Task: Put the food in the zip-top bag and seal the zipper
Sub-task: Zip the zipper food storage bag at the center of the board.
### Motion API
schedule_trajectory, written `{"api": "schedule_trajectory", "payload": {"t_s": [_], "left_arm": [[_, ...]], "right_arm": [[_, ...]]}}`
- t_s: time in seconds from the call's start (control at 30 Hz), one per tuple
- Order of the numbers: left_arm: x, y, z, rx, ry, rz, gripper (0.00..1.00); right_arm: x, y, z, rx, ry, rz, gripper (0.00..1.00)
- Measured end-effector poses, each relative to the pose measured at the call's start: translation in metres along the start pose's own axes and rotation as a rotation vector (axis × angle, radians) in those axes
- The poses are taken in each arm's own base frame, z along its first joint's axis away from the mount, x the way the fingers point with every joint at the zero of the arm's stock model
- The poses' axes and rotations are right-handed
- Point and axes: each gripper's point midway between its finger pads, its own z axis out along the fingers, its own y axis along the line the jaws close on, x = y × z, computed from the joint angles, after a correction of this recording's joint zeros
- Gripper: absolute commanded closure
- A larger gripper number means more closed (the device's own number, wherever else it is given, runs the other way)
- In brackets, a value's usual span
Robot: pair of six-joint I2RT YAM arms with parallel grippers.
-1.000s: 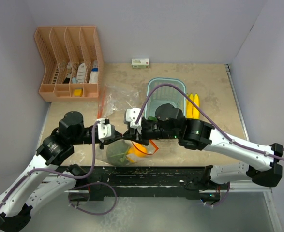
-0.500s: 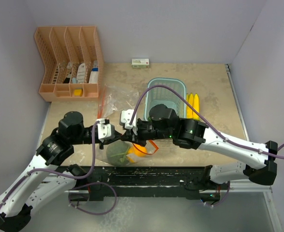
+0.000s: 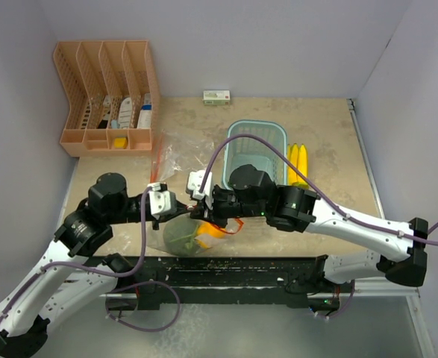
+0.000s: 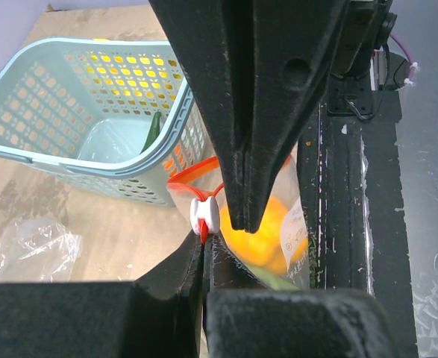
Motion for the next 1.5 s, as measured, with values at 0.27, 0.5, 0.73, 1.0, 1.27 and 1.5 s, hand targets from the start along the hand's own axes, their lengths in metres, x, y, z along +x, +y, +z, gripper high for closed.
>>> {"api": "schedule_trajectory", "payload": {"t_s": [0.27,0.5,0.73,1.0,1.27,1.5], "left_arm": [[-0.002,0.0,-0.002,-0.006,-0.006,0.006,1.0],[-0.001,0.001,-0.002,-0.011,-0.003,0.004,1.0],[-0.002,0.0,-0.003,-0.011,-0.006,0.006,1.0],[-0.003,-0.002,-0.004,-0.004,-0.011,0.009,1.0],[-0.003,-0.002,-0.004,-0.004,-0.013,0.01,1.0],[-0.005,-0.003,-0.005,-0.005,-0.017,0.014,1.0]], "right_arm": [[-0.003,-0.007,-0.01,0.052,-0.02,0.024,0.87],[0.005,-0.014,-0.014,0.109,-0.013,0.045,0.01],[-0.01,-0.018,-0.028,0.142,-0.083,0.037,0.08],[-0.02,-0.013,-0.025,0.098,-0.108,-0.012,0.42],[-0.027,-0.003,-0.02,0.021,-0.139,-0.057,0.42],[-0.032,-0.005,-0.015,0.006,-0.161,-0.072,0.51]]}}
